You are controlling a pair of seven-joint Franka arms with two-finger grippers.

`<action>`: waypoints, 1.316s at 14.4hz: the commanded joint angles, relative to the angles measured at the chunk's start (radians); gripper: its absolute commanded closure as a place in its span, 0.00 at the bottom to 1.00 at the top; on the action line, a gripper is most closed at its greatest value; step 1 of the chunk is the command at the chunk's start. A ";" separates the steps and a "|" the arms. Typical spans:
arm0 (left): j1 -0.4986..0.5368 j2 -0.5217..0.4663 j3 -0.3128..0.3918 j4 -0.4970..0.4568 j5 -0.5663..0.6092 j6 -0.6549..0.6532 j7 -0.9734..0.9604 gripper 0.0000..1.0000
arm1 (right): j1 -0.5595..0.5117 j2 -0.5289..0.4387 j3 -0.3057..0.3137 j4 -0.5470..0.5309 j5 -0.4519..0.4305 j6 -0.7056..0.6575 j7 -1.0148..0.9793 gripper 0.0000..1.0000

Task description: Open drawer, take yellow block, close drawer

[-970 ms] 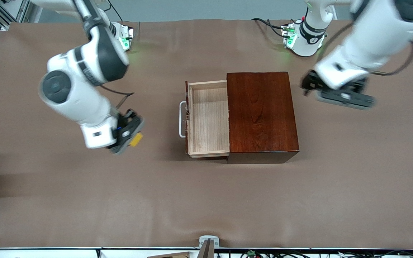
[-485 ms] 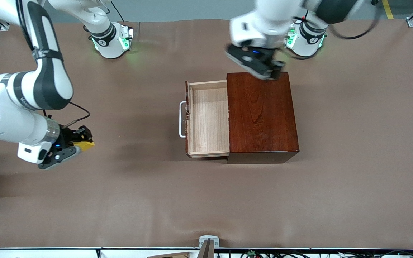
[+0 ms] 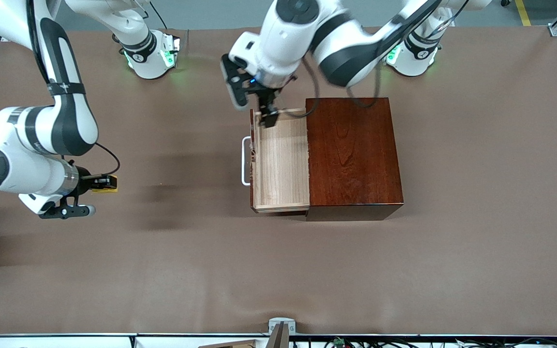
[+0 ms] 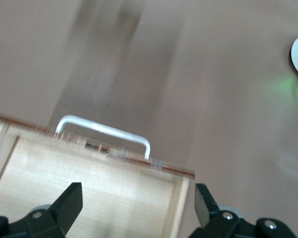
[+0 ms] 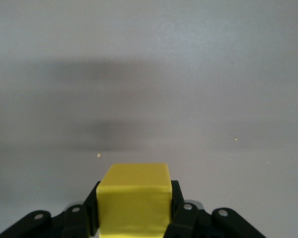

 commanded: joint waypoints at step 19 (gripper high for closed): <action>-0.412 0.272 0.487 0.167 0.052 0.215 0.164 0.00 | -0.102 0.221 0.012 -0.107 0.112 0.421 0.044 0.47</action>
